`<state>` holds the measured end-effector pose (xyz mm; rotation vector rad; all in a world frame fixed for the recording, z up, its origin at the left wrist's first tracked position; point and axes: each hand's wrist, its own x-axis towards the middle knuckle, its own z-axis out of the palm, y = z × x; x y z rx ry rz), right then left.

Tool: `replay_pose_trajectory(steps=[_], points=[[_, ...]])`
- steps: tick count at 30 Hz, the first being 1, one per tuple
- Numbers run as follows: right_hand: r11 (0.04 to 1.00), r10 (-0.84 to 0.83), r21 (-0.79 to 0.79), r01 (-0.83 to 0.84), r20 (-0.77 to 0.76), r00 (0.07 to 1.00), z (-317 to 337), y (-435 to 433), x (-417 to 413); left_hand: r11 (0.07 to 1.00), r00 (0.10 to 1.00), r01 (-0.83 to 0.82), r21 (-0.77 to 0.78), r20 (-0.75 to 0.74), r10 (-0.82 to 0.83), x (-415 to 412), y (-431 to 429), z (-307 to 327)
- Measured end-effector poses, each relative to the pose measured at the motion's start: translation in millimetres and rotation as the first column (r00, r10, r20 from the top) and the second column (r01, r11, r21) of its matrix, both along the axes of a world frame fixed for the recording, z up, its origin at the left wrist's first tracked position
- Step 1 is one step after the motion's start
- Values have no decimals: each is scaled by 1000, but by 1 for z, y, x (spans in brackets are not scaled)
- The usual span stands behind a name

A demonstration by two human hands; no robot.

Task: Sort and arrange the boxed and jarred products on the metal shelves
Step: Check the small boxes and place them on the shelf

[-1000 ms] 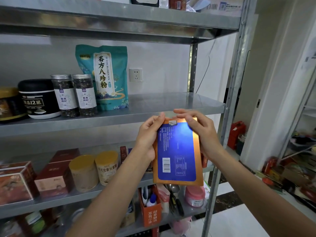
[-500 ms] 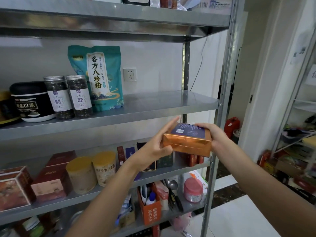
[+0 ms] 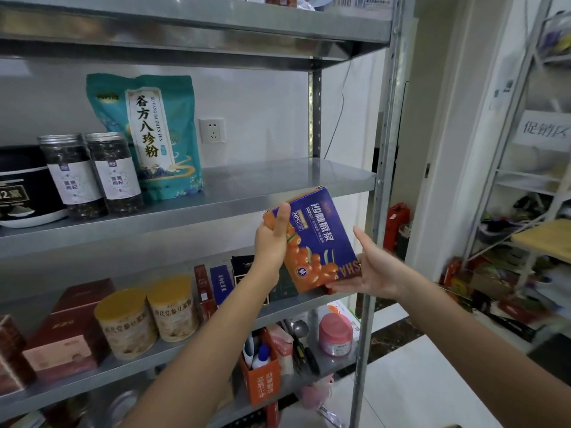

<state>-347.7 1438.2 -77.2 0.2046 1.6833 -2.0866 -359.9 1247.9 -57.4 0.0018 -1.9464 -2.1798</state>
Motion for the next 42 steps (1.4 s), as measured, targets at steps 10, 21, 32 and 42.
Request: replay_pose_trajectory(steps=[10,21,32,42], points=[[909,83,410,68,-340,937,-32,2,36,984,913,174,38,368,-176,-25,31,-46],[737,-223,591,328,-245,944,-135,27,81,946,703,323,10,667,-247,-4,109,-170],[502,-733,566,654,-123,669,-256,63,155,374,621,773,-513,733,-279,27,182,-268],[233,-894,840,490,-13,448,-344,122,149,-368,703,137,-920,352,-618,-2,197,-326]])
